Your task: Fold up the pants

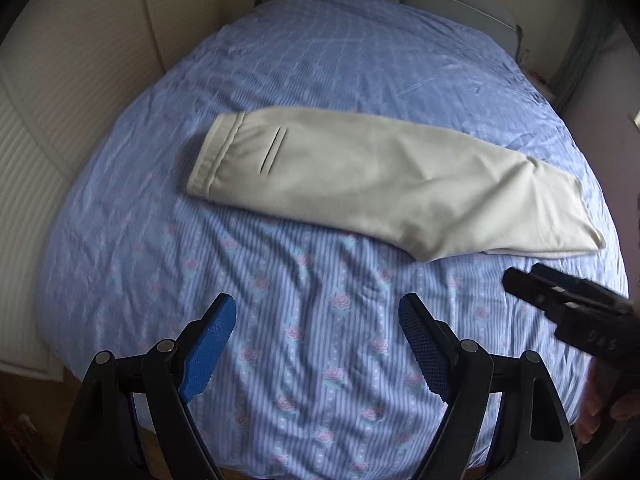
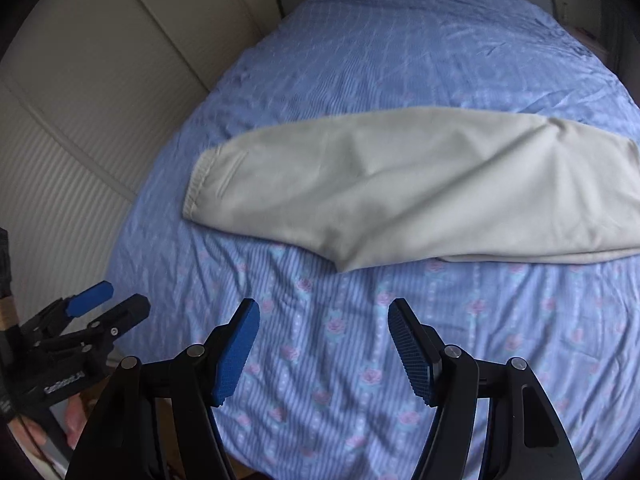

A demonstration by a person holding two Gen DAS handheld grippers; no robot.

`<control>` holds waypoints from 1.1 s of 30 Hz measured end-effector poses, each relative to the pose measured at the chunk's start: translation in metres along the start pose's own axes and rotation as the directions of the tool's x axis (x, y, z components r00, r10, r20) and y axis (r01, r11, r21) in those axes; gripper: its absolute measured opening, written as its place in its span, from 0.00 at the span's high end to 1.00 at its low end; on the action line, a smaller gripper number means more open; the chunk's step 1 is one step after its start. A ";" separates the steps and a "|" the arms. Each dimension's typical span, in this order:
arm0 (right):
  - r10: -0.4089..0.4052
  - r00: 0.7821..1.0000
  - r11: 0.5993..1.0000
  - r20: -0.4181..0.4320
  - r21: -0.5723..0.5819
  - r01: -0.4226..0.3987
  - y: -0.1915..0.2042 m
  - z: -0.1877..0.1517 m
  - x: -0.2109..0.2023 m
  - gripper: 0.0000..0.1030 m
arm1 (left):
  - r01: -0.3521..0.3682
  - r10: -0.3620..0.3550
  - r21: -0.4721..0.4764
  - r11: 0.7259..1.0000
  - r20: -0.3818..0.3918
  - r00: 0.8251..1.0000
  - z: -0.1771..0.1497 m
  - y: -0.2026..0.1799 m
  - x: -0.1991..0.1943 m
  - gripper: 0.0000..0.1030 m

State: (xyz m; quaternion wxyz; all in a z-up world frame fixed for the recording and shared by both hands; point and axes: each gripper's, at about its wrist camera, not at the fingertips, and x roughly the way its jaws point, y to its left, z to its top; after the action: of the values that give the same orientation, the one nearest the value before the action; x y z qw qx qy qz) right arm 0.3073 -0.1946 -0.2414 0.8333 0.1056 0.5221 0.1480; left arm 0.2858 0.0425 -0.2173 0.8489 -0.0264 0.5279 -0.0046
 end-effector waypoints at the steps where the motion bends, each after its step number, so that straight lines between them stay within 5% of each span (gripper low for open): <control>1: 0.000 1.000 1.000 -0.014 -0.013 0.000 0.002 0.000 0.014 0.35 | 0.005 -0.005 -0.029 1.000 -0.013 1.000 -0.002 0.003 0.011 0.19; 13: -0.005 0.989 0.999 -0.148 -0.038 -0.001 -0.018 0.012 0.147 0.41 | -0.034 0.015 -0.223 0.974 -0.088 0.996 -0.013 0.013 0.085 0.20; 16: 0.000 0.989 0.996 -0.149 -0.085 -0.013 -0.013 0.026 0.146 0.48 | -0.059 0.041 -0.251 0.966 -0.076 0.996 -0.011 0.017 0.081 0.20; 19: 0.016 1.000 0.984 -0.026 -0.178 -0.020 -0.002 0.043 0.124 0.48 | -0.073 0.061 -0.269 0.960 -0.052 0.997 -0.008 0.018 0.074 0.20; 28: 0.048 0.992 0.968 -0.117 -0.241 -0.075 -0.008 0.039 0.161 0.48 | -0.107 0.093 -0.241 0.965 -0.069 0.993 -0.015 0.003 0.072 0.20; 31: -0.016 0.989 0.954 -0.145 -0.299 -0.028 0.000 0.037 0.184 0.62 | -0.115 0.094 -0.258 0.959 -0.092 0.991 -0.020 0.001 0.070 0.20; 33: 0.011 0.986 0.968 -0.165 -0.244 -0.051 -0.002 0.038 0.181 0.71 | -0.123 0.104 -0.257 0.959 -0.087 0.991 -0.023 0.002 0.063 0.20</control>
State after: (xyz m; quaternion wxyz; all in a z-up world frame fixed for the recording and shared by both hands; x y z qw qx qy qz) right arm 0.4163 -0.1327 -0.3778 0.7921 -0.0033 0.5641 0.2331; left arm 0.2933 0.0411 -0.2836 0.8170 -0.1076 0.5551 0.1130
